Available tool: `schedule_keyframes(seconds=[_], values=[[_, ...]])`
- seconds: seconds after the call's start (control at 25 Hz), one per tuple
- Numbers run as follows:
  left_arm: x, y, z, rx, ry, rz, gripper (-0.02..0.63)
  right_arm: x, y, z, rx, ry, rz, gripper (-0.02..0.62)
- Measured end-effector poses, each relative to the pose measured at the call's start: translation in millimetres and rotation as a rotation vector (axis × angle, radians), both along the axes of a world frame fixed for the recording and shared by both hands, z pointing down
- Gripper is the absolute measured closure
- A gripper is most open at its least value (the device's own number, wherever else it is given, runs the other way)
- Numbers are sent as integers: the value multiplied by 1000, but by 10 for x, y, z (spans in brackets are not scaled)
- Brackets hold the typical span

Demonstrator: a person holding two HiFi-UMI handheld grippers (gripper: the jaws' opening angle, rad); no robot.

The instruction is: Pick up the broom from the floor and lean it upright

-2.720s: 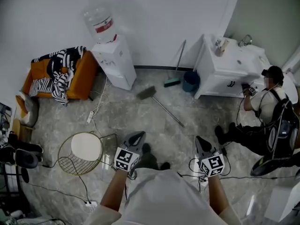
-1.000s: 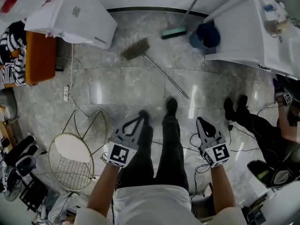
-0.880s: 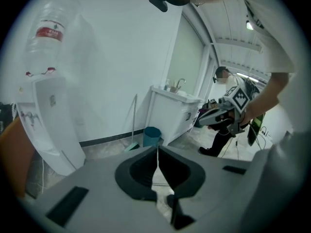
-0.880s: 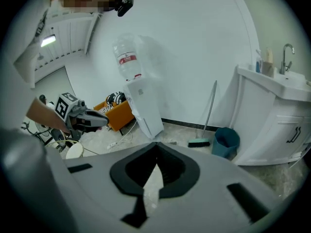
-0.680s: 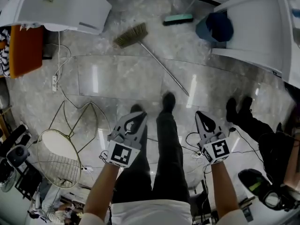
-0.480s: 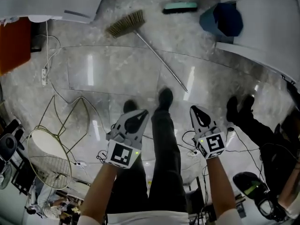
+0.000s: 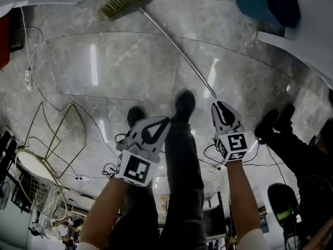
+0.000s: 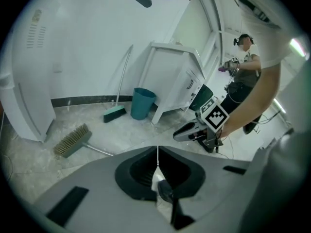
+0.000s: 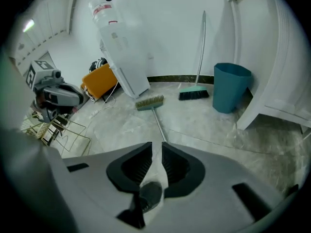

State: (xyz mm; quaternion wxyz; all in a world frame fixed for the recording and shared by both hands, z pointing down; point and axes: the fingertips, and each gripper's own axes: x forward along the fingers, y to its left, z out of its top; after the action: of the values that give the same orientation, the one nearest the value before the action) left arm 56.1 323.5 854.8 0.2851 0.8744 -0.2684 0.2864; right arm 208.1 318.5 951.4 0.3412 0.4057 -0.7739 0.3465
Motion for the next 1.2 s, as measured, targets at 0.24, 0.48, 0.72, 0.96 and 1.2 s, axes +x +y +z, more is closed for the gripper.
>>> schedule_keyframes(seconds=[0.24, 0.48, 0.72, 0.96, 1.2], values=[[-51, 105, 596, -21, -16, 29, 595, 209, 252, 953, -38, 65, 18, 509], [-9, 147, 1050, -34, -7, 57, 595, 468, 482, 1776, -82, 158, 8, 462], [11, 220, 1422, -61, -7, 110, 595, 576, 666, 2374, -138, 185, -5, 453], [64, 108, 1651, -40, -16, 133, 595, 736, 760, 2894, -176, 237, -50, 453], [154, 147, 1777, -53, -37, 192, 595, 851, 953, 3307, -213, 275, -56, 463]])
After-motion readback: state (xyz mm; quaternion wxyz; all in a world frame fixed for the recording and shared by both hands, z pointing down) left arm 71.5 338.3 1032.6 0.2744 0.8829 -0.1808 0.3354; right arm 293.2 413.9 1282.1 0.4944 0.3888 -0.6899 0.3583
